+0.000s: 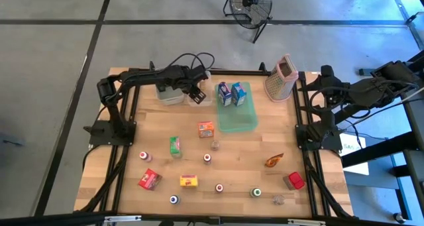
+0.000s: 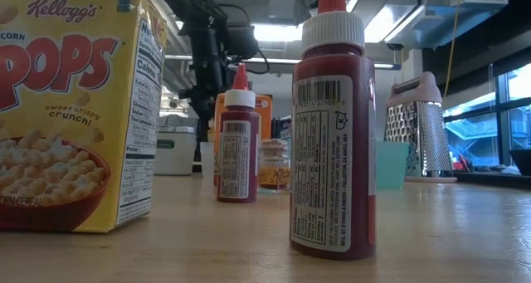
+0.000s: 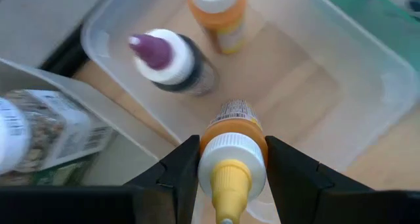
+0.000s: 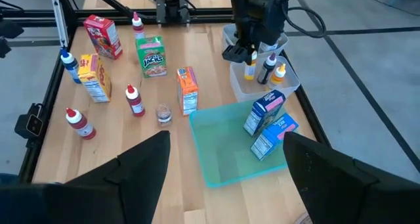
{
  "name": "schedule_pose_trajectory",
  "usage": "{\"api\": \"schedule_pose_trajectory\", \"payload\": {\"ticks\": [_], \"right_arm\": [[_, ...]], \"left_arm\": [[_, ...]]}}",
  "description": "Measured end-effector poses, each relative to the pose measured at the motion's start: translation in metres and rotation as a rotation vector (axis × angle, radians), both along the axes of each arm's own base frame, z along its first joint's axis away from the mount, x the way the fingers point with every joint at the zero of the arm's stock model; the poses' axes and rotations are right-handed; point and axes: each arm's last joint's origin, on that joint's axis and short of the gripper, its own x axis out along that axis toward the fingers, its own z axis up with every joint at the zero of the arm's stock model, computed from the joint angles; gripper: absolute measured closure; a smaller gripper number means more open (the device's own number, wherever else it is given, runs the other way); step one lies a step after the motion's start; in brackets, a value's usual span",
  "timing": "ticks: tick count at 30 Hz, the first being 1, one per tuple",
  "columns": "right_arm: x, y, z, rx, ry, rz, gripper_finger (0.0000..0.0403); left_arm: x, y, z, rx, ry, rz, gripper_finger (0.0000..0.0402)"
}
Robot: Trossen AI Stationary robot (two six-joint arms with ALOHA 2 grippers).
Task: Pick & Place Kitchen Items
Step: Put the yellow food coloring bottle into the transparent bin
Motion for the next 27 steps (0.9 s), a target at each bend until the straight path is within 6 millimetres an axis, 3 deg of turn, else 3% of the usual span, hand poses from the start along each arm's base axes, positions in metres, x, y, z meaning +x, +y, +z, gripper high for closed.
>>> {"api": "schedule_pose_trajectory", "payload": {"ticks": [27], "right_arm": [[0.0003, 0.0001, 0.0004, 0.001, -0.006, -0.002, 0.0103]], "left_arm": [[0.0000, 0.0005, 0.0002, 0.017, 0.024, -0.063, 0.0235]]}}
